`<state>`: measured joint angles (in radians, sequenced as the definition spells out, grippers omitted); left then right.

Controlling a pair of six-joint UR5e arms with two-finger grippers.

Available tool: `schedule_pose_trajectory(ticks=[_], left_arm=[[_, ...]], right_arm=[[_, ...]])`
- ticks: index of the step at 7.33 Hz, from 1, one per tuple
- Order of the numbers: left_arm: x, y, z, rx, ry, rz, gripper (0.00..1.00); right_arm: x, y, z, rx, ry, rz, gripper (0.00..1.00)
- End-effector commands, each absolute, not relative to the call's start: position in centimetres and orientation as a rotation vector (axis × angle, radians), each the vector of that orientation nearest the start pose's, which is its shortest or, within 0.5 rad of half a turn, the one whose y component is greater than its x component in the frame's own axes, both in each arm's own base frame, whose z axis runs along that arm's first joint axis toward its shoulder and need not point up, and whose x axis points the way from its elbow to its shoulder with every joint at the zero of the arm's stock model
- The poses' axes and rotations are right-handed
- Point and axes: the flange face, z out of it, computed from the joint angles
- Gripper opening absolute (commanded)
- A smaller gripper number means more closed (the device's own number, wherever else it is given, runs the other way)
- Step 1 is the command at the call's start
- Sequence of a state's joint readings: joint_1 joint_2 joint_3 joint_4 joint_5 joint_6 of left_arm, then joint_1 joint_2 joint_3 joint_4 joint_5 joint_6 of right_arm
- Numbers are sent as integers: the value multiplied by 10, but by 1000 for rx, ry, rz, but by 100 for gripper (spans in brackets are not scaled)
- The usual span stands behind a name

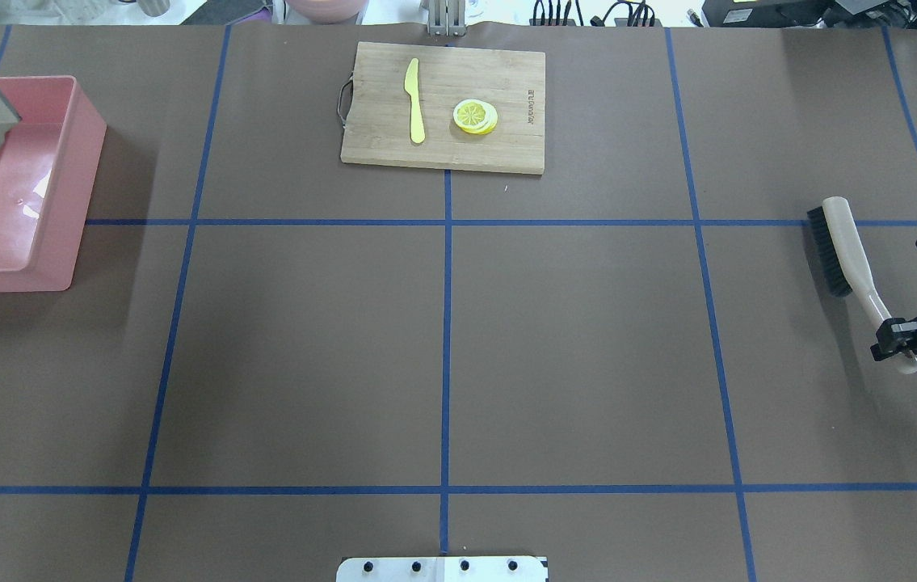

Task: Sweep and dump trash into bin
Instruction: 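Tilt the dustpan over the pink bin with the left gripper to dump the food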

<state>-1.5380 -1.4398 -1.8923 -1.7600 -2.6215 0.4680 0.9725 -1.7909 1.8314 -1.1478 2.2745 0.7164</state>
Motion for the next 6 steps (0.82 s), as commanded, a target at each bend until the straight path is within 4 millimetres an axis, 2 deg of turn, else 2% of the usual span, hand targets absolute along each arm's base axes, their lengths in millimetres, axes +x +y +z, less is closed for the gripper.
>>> schedule_pose_trajectory(ticks=[1, 6], left_arm=[[-57, -436, 551, 528, 949, 657, 0], [-85, -436, 586, 467, 691, 722, 0]], right_arm=[[-183, -391, 583, -77, -811, -48, 0], [-183, -391, 584, -80, -810, -47, 0]])
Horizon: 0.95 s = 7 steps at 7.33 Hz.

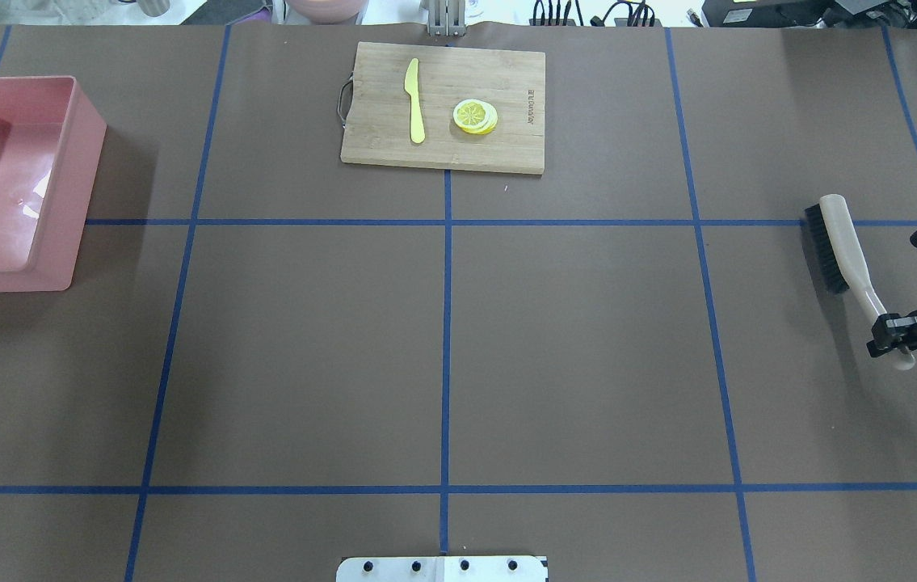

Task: Sweep and dump trash into bin
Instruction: 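Tilt the dustpan over the pink bin with the left gripper to dump the food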

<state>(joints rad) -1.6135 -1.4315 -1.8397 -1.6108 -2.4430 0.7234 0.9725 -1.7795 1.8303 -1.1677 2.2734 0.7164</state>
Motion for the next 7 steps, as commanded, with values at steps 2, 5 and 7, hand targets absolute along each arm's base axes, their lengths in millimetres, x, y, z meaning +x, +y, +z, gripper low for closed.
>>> schedule_pose_trajectory(ticks=[2, 5, 7], left_arm=[[-92, -432, 608, 393, 614, 727, 0], [-86, -433, 623, 330, 580, 770, 0], [-86, -444, 610, 309, 573, 855, 0]], right_arm=[[-188, -400, 585, -77, -811, -47, 0], [-188, -399, 586, -80, -811, -46, 9], [-188, -399, 586, -81, -810, -45, 56]])
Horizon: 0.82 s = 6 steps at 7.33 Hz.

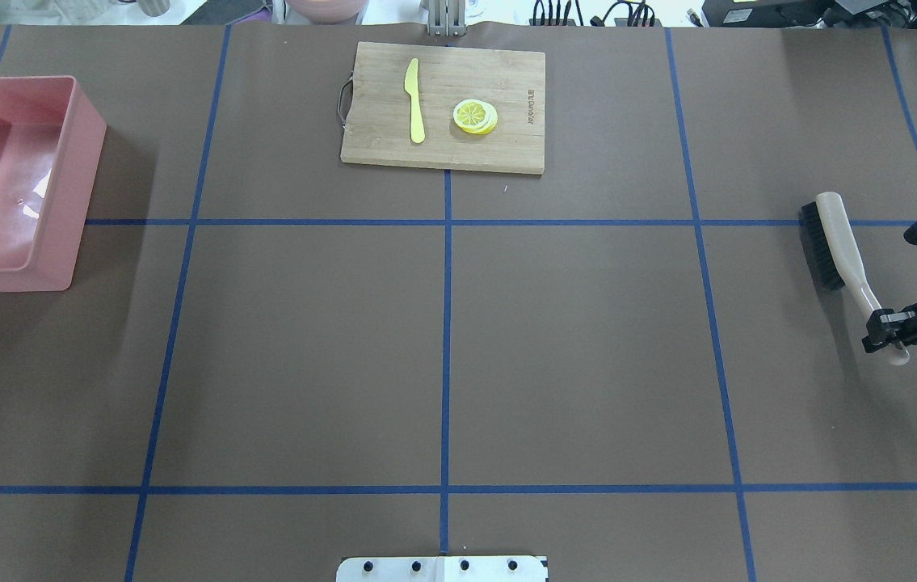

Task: Sweep and dump trash into bin
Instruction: 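Tilt the dustpan over the pink bin with the left gripper to dump the food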

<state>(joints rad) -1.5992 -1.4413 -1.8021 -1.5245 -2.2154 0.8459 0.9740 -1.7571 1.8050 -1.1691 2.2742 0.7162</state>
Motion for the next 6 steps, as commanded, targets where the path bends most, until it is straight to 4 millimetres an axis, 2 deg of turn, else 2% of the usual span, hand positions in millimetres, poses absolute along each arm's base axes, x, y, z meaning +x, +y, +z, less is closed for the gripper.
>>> schedule_pose_trajectory(ticks=[1, 2, 4, 6], left_arm=[[-90, -466, 592, 273, 552, 879, 0], [-91, -479, 580, 239, 548, 879, 0], [-96, -477, 582, 181, 515, 897, 0], [-103, -501, 557, 106, 463, 916, 0]], right_arm=[[-187, -400, 586, -82, -809, -43, 60], [-187, -399, 587, -79, -810, -48, 100], [-183, -400, 588, -76, -809, -44, 100], [-169, -405, 593, -87, -790, -3, 100]])
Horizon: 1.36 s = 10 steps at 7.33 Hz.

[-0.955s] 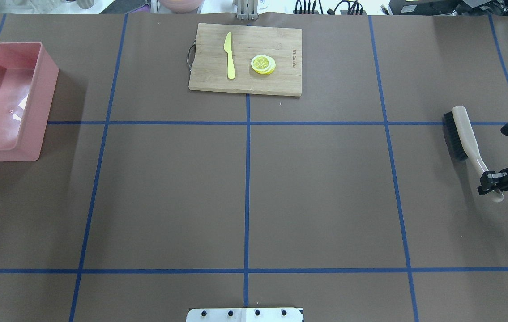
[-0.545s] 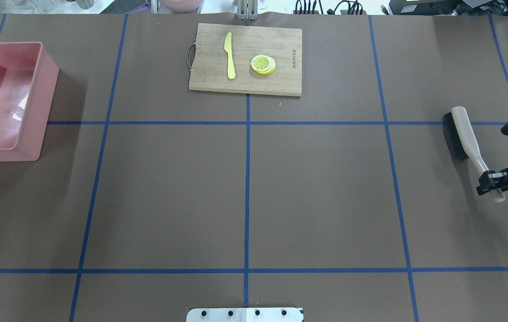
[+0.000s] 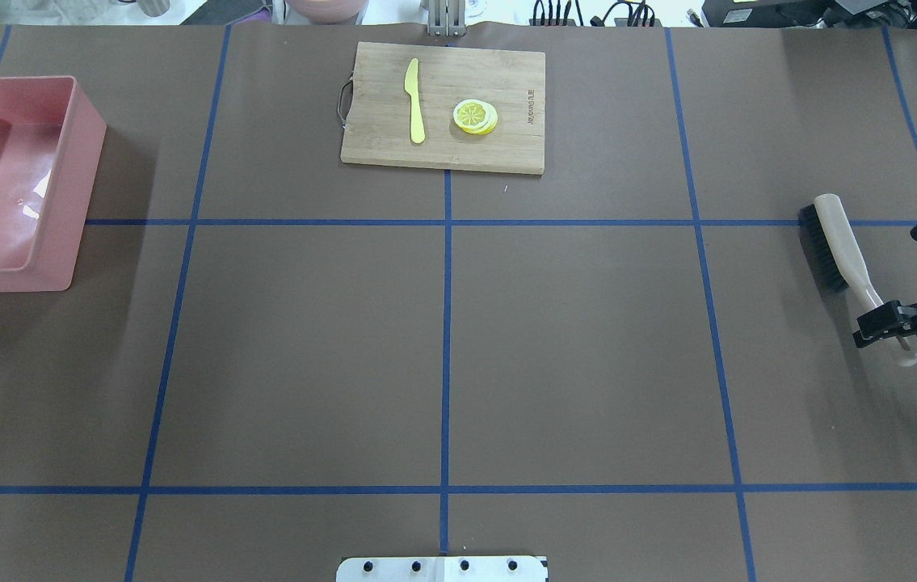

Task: Sweep and dump trash into bin
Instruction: 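Tilt the dustpan over the pink bin with the left gripper to dump the food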

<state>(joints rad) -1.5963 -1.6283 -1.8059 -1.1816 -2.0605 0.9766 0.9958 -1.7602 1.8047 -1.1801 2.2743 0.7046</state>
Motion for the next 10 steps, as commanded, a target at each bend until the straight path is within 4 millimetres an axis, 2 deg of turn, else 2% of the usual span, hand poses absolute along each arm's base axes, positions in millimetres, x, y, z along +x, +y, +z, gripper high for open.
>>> schedule_pose_trajectory(ticks=[1, 2, 3, 4, 5, 6, 7, 9, 10], left_arm=[[-103, -510, 543, 87, 468, 914, 0], [-96, -517, 536, 60, 450, 933, 0], [-84, -520, 526, 10, 437, 961, 0], [-59, -524, 519, -71, 418, 1012, 0], [-32, -521, 515, -129, 392, 1071, 0], [-18, -518, 518, -179, 343, 1117, 0], [-9, -515, 522, -207, 324, 1142, 0], [-12, -512, 526, -221, 309, 1146, 0], [-13, -512, 526, -220, 309, 1143, 0]], right_arm=[[-161, -412, 593, -73, -771, 10, 100], [-150, -423, 592, -42, -742, -13, 100], [-133, -458, 573, -17, -705, -25, 100], [-115, -481, 560, -19, -680, -72, 100], [-96, -483, 570, -21, -665, -101, 100], [-71, -486, 591, -29, -661, -69, 100], [-43, -477, 612, -17, -656, -110, 100], [13, -446, 644, -15, -670, -95, 100], [24, -437, 649, -9, -689, -108, 100]])
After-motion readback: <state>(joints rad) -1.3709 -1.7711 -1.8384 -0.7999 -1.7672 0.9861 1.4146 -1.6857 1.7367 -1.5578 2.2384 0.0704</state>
